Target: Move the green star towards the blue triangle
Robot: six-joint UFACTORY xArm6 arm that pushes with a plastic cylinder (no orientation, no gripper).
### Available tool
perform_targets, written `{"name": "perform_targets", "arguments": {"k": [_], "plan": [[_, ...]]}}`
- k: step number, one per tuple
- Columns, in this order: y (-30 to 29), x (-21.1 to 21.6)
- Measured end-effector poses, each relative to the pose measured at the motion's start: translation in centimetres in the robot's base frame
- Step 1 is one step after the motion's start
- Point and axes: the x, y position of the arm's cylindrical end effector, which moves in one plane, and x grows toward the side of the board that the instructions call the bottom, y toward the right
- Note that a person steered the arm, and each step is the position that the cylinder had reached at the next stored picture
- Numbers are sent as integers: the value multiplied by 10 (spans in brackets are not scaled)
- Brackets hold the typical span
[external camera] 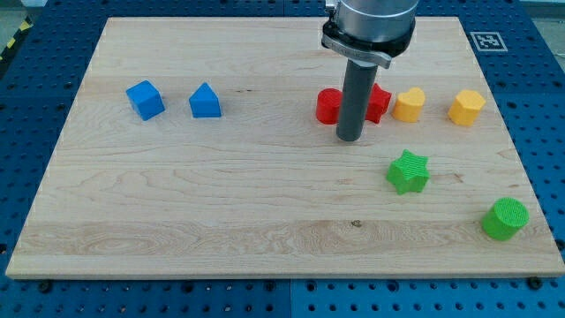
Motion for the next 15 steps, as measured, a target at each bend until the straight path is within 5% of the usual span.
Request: {"name": "perform_targets", "arguments": {"k": [1, 3, 6, 9, 10, 15], "plan": [[59, 1], [140, 78], [15, 85], [50, 97], [51, 65], [-70, 34]]}}
